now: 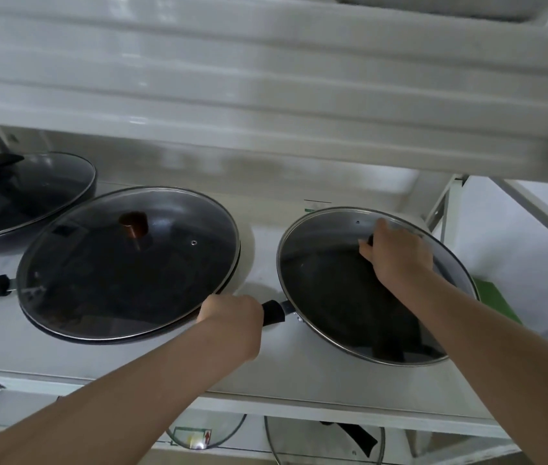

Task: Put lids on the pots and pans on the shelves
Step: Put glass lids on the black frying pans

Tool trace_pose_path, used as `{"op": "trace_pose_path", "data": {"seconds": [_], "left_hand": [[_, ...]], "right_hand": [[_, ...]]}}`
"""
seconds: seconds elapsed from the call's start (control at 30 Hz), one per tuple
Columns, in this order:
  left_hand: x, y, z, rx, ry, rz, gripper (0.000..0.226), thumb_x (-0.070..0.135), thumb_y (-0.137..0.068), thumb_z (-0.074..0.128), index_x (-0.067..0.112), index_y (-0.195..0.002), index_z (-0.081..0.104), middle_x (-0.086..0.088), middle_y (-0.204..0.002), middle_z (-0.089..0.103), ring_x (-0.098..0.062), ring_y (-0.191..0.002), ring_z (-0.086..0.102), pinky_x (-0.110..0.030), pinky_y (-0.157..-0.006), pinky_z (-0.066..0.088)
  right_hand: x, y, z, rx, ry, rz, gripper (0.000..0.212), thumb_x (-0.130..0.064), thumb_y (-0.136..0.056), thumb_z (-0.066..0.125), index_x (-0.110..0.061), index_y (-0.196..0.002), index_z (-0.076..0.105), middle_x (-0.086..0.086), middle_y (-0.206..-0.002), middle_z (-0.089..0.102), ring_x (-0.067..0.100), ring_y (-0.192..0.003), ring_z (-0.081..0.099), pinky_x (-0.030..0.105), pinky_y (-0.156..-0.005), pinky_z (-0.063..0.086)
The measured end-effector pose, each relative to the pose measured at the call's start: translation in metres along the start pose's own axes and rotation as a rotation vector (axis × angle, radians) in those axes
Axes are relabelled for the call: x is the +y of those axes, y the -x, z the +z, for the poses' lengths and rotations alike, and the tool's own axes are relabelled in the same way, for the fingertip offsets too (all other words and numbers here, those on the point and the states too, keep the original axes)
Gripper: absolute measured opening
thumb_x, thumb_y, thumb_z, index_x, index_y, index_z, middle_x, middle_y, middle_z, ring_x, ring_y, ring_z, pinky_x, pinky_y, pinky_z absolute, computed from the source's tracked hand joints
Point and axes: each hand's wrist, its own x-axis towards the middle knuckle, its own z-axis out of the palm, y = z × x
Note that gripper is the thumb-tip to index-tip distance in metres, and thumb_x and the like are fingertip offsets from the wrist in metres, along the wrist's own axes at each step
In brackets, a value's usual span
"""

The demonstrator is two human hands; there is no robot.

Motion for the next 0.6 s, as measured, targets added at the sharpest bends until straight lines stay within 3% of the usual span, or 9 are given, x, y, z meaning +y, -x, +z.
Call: {"op": "trace_pose_path", "data": {"seconds": [0.27, 0.47, 0.6], "left_hand": [[0.012, -0.001, -0.01, 0.012, -0.019, -0.012, 0.039, 0.01, -0.09, 0.052, 0.011, -0.129, 0.047, -0.002, -0.112, 0.064, -0.022, -0.102, 0.064, -0.03, -0.079, 0.044], [0.006, 0.0, -0.002, 0.057, 0.02, -0.005, 0.038, 0.011, -0.091, 0.051, 0.012, -0.129, 0.046, -0.002, -0.113, 0.065, -0.021, -0.102, 0.065, -0.028, -0.074, 0.037], [0.004, 0.001, 0.009, 0.12, 0.072, -0.016, 0.036, 0.012, -0.091, 0.051, 0.013, -0.126, 0.044, -0.001, -0.109, 0.065, -0.021, -0.096, 0.065, -0.03, -0.07, 0.036]], "right_hand": [[0.01, -0.005, 0.007, 0.011, -0.097, 0.061, 0.035, -0.04, -0.097, 0.046, -0.008, -0.111, 0.045, 0.016, -0.099, 0.063, 0.036, -0.096, 0.062, 0.035, -0.066, 0.038], [0.002, -0.004, 0.011, 0.02, -0.119, 0.108, 0.038, -0.042, -0.096, 0.046, -0.009, -0.114, 0.044, 0.017, -0.101, 0.064, 0.036, -0.091, 0.064, 0.037, -0.063, 0.041], [-0.004, 0.002, 0.008, 0.02, -0.128, 0.121, 0.052, -0.047, -0.096, 0.042, -0.009, -0.131, 0.035, 0.019, -0.114, 0.059, 0.038, -0.101, 0.061, 0.043, -0.072, 0.045]]}}
